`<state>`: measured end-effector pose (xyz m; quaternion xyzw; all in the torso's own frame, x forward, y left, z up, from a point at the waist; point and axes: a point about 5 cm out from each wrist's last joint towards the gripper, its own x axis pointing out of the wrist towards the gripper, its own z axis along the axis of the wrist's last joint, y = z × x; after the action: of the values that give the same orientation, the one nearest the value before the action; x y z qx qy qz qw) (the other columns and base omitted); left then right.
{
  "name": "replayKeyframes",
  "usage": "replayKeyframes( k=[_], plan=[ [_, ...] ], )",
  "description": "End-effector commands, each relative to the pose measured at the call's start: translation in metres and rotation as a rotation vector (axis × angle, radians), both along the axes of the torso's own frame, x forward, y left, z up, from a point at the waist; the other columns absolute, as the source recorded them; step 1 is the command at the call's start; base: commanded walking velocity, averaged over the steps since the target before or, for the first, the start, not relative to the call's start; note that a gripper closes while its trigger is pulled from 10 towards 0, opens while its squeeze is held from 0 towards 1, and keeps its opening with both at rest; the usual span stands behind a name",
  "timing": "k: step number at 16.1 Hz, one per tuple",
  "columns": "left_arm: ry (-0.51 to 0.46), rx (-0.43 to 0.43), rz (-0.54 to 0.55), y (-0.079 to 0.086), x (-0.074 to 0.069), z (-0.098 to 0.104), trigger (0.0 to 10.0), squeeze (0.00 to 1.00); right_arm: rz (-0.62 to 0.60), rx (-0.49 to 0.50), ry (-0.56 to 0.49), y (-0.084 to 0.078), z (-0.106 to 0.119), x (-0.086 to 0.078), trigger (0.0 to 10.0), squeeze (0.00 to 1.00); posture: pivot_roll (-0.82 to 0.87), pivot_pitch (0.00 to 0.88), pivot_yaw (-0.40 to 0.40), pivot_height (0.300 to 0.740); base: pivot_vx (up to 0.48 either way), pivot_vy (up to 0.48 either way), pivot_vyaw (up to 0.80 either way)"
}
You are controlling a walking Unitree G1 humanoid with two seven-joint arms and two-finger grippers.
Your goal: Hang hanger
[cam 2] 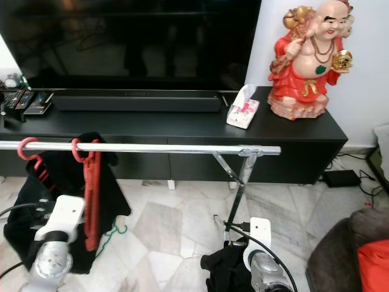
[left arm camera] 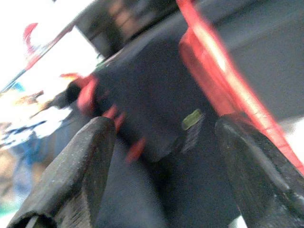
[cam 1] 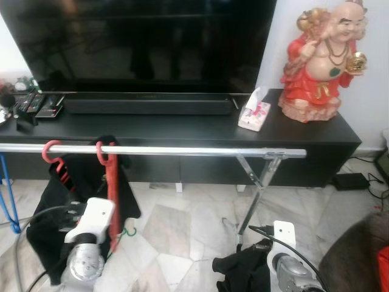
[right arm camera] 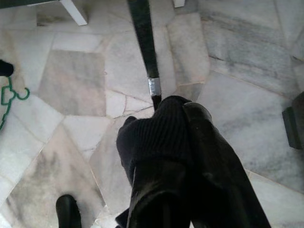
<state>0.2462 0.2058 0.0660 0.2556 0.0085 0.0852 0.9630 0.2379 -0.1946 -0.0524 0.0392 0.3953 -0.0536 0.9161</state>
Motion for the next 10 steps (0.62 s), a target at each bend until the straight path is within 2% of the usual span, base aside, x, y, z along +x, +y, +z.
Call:
replayKeyframes(
  k=[1, 10],
  plan=[
    [-0.057, -0.053, -0.093, -0.013, 0.000, 0.009, 10.0, 0.00, 0.019, 0.003, -0.011, 0.003, 0.001, 0.002, 10.0, 0.00, -0.11, 0.000, -0.021, 0.740, 0.000, 0.000, 0.00],
    [-0.132, -0.067, -0.112, -0.012, -0.003, 0.024, 10.0, 0.00, 0.030, 0.009, -0.012, 0.004, 0.001, 0.002, 10.0, 0.00, -0.11, 0.000, -0.024, 0.740, 0.000, 0.000, 0.00]
  ],
)
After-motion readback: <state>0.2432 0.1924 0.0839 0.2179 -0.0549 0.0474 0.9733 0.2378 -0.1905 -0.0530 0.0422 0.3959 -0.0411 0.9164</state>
